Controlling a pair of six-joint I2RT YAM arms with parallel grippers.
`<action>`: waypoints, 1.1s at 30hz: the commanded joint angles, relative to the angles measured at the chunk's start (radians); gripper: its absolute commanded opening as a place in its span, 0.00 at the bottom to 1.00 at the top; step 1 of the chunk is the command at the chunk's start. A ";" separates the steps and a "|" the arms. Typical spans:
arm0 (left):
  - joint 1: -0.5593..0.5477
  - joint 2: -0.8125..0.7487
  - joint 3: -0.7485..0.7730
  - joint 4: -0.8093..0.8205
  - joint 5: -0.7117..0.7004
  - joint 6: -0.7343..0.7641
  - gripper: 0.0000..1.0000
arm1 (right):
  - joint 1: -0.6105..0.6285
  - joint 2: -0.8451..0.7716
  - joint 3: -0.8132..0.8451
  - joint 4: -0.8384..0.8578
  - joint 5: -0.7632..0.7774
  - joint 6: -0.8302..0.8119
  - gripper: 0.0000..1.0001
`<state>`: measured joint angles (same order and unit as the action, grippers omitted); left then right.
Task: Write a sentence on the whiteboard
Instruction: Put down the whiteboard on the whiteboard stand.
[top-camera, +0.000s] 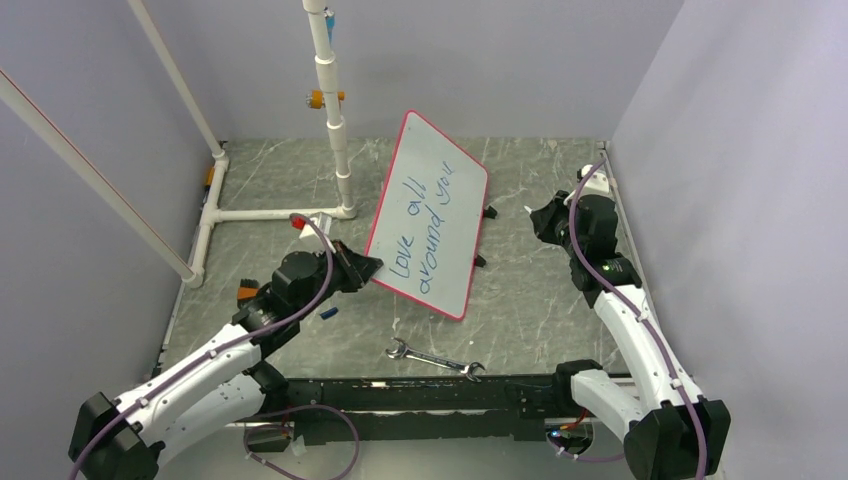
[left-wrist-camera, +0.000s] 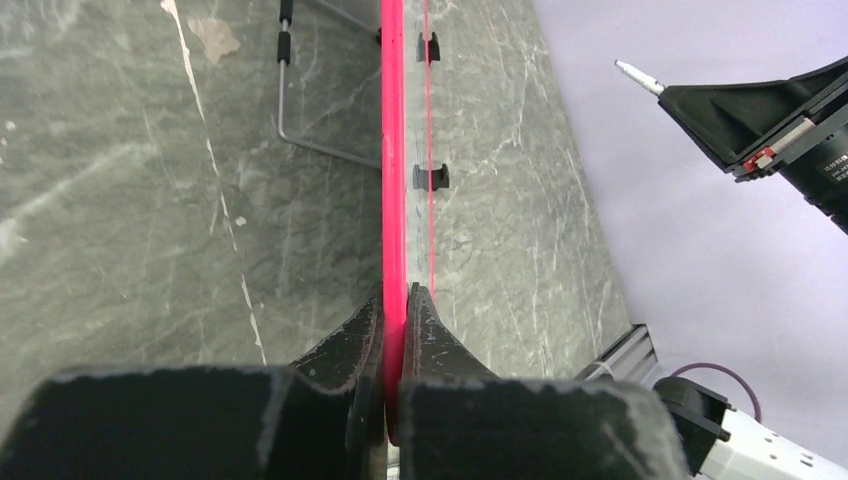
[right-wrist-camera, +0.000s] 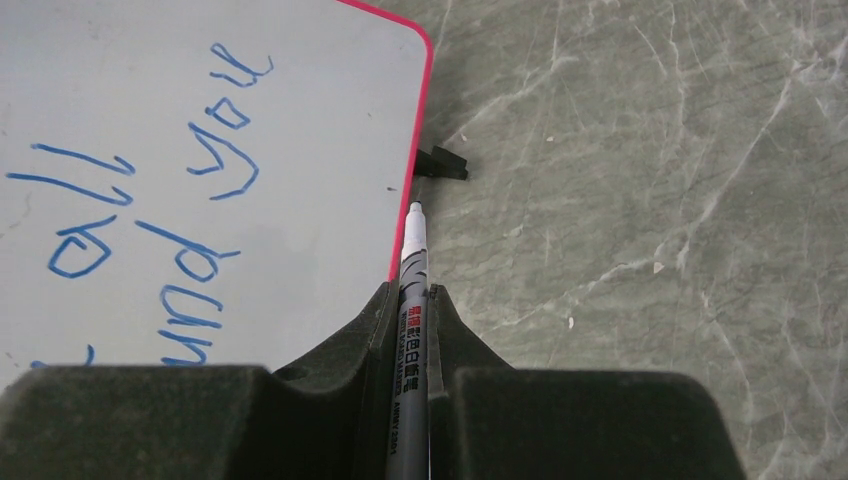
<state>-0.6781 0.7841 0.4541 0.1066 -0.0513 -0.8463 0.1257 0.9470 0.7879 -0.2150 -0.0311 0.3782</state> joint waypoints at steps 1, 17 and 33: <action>0.000 0.009 0.156 -0.040 -0.084 0.205 0.00 | -0.001 0.003 -0.009 0.061 0.001 0.004 0.00; -0.001 0.193 0.410 -0.117 0.042 0.221 0.00 | -0.002 -0.021 -0.021 0.046 0.017 -0.011 0.00; 0.002 0.315 0.526 -0.177 0.029 0.303 0.00 | -0.002 -0.022 -0.021 0.046 0.012 -0.015 0.00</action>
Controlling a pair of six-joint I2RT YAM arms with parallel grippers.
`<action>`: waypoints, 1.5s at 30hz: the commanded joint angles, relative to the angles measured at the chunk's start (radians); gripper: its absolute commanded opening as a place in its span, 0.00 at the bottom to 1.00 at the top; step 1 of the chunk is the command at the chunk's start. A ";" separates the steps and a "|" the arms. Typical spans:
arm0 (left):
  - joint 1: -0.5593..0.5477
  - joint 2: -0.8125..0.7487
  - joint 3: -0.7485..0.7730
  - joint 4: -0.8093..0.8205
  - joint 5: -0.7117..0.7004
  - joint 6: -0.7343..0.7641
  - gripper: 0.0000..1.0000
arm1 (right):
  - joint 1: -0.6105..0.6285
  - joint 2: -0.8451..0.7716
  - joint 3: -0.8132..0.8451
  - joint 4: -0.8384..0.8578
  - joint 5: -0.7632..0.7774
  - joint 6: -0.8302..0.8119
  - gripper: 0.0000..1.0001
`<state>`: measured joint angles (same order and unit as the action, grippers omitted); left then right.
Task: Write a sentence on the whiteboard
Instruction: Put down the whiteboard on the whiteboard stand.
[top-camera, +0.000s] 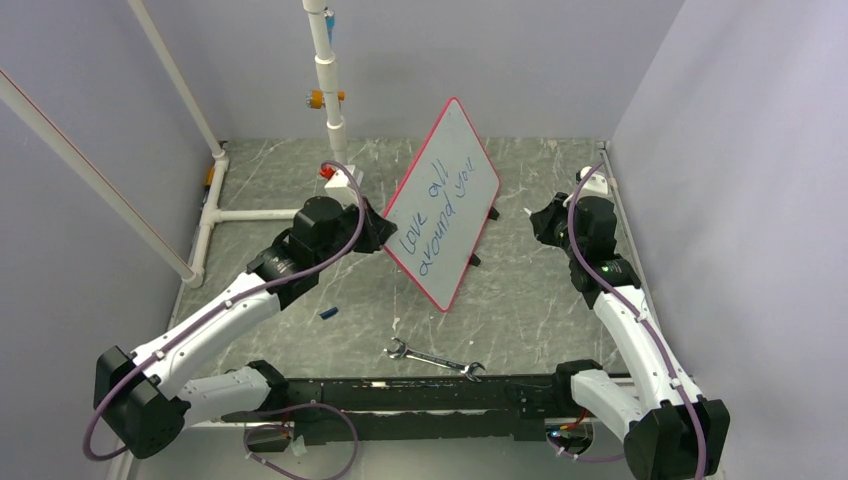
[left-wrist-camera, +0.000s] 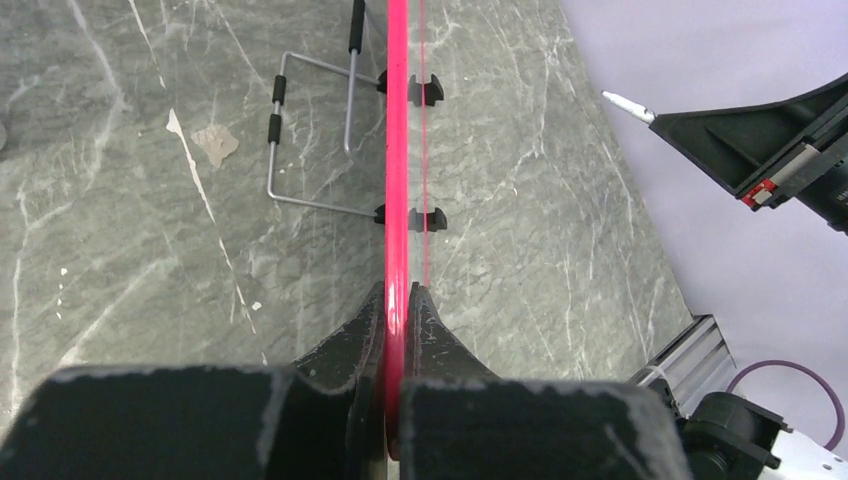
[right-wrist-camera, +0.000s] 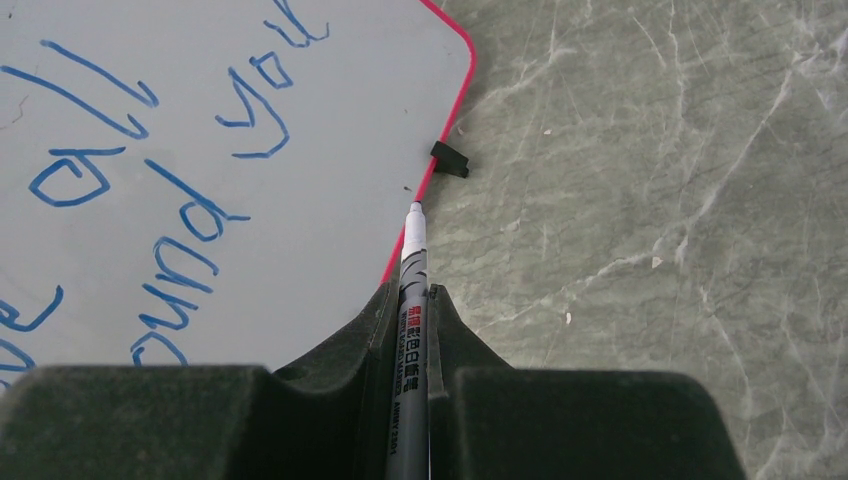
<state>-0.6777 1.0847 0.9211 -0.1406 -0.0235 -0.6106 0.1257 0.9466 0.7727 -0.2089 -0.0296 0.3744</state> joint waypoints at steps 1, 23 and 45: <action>0.008 0.024 0.060 0.067 -0.005 0.072 0.00 | -0.003 -0.020 -0.006 0.040 0.009 -0.011 0.00; 0.196 0.039 -0.074 0.088 0.159 0.064 0.09 | -0.002 0.000 -0.005 0.049 0.001 -0.011 0.00; 0.215 0.066 -0.071 0.115 0.231 0.092 0.30 | -0.002 0.006 -0.010 0.052 0.003 -0.012 0.00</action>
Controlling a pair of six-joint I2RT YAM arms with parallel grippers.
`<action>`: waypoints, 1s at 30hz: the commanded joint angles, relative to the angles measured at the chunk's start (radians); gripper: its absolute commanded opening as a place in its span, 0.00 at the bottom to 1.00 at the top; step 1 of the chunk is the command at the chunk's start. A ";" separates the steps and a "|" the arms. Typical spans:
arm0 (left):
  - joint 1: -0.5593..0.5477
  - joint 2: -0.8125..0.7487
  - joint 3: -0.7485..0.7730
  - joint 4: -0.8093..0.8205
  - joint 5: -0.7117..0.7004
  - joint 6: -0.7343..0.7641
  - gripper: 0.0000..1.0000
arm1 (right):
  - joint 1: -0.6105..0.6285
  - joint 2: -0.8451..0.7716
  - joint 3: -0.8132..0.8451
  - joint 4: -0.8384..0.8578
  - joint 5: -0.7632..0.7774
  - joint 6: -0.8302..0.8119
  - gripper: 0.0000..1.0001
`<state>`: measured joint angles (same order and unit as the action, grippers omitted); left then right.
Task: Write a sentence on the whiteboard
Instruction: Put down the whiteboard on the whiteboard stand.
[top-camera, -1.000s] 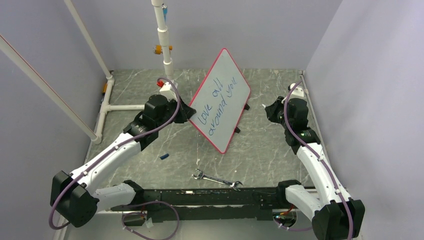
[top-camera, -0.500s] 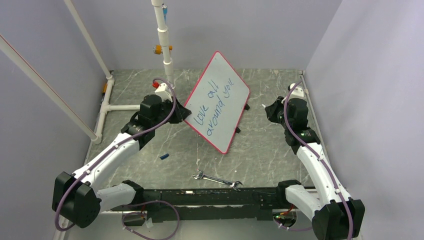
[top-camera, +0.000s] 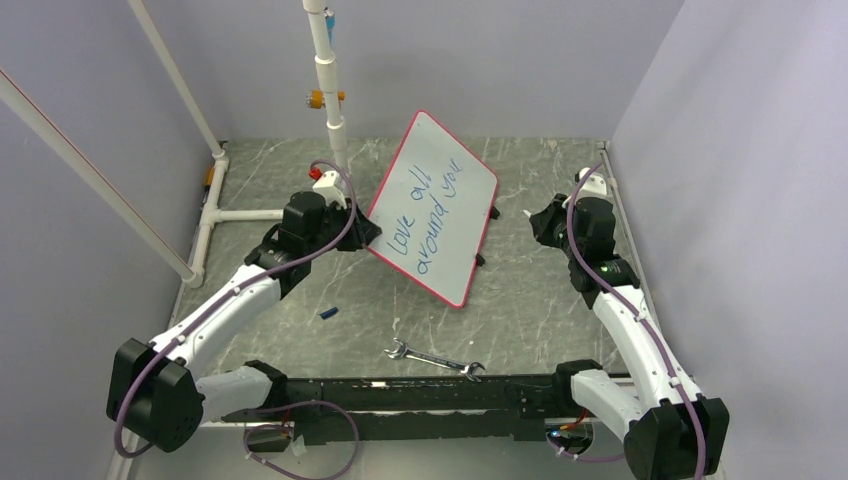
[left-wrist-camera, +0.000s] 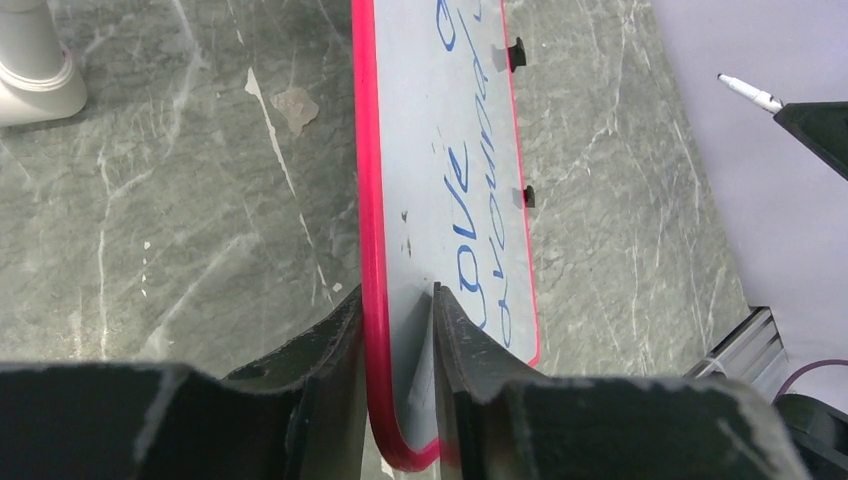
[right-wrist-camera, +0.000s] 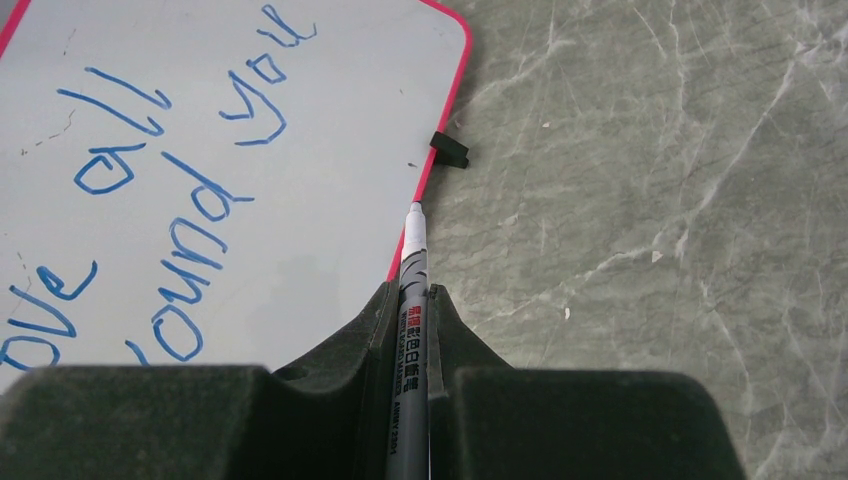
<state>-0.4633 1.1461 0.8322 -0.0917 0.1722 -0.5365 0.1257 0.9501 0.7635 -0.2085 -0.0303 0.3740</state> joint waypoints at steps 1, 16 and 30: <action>0.000 0.007 0.016 0.069 0.035 0.017 0.32 | -0.003 0.001 -0.001 0.051 0.004 -0.012 0.00; 0.001 -0.012 0.016 0.045 -0.007 0.056 0.47 | -0.003 0.002 -0.006 0.054 0.003 -0.012 0.00; 0.001 -0.024 0.030 0.029 -0.043 0.086 0.59 | -0.001 0.001 -0.005 0.054 0.001 -0.013 0.00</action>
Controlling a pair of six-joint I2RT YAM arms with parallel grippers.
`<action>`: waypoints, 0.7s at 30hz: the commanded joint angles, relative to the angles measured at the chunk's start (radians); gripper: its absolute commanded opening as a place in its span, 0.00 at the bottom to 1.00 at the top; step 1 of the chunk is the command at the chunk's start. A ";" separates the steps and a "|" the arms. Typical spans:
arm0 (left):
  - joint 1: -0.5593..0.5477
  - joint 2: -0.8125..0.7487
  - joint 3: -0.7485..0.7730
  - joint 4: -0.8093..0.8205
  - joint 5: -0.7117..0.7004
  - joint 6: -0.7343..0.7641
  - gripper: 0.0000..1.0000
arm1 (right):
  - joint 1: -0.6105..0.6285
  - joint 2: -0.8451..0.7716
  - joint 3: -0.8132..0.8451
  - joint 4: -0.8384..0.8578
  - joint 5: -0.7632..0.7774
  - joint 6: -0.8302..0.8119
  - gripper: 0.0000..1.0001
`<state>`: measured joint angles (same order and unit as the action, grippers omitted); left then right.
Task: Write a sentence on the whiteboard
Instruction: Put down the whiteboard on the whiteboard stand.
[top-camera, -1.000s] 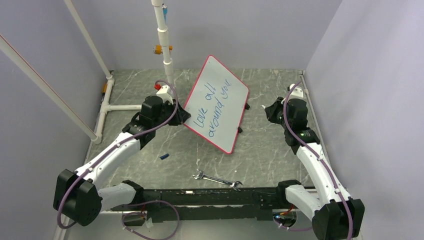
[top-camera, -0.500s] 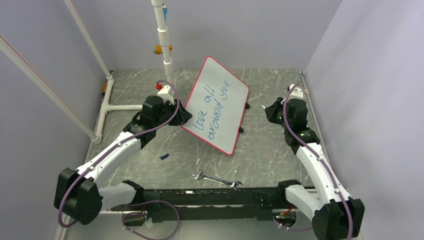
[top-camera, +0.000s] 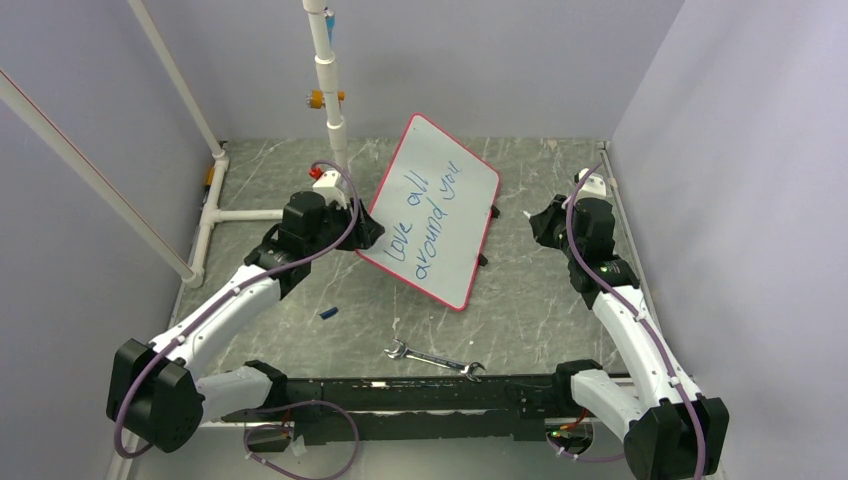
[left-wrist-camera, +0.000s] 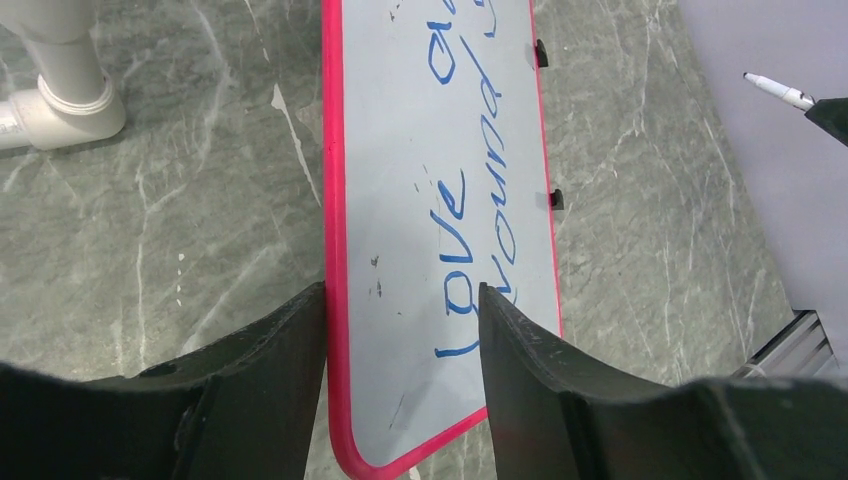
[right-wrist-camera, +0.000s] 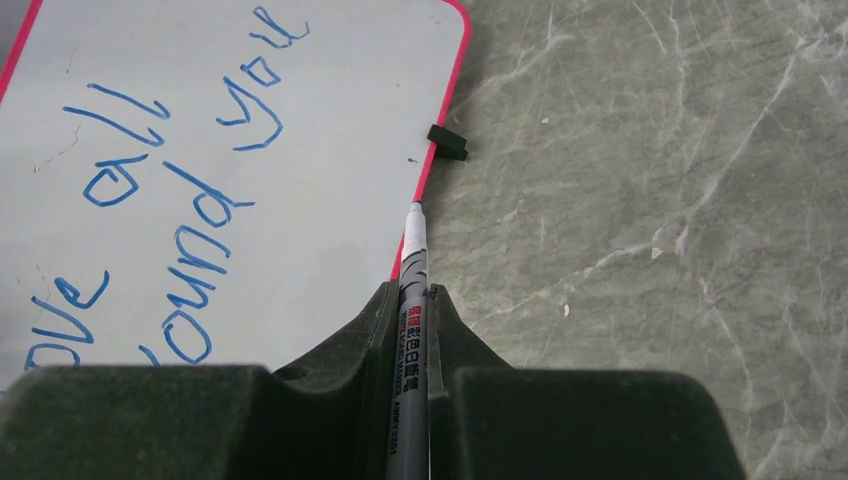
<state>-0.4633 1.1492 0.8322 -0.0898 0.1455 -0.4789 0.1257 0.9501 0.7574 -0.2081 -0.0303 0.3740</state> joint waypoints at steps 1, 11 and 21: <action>0.002 -0.028 0.038 0.018 -0.024 0.033 0.59 | -0.001 0.001 0.002 0.053 0.001 -0.013 0.00; 0.008 -0.030 0.096 -0.044 -0.078 0.051 0.64 | -0.002 0.001 0.002 0.053 0.003 -0.013 0.00; 0.049 -0.100 0.208 -0.253 -0.205 0.138 0.71 | -0.002 -0.015 0.016 0.035 -0.014 -0.015 0.00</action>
<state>-0.4351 1.1252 0.9474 -0.2333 0.0399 -0.4057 0.1257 0.9501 0.7574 -0.2085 -0.0311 0.3737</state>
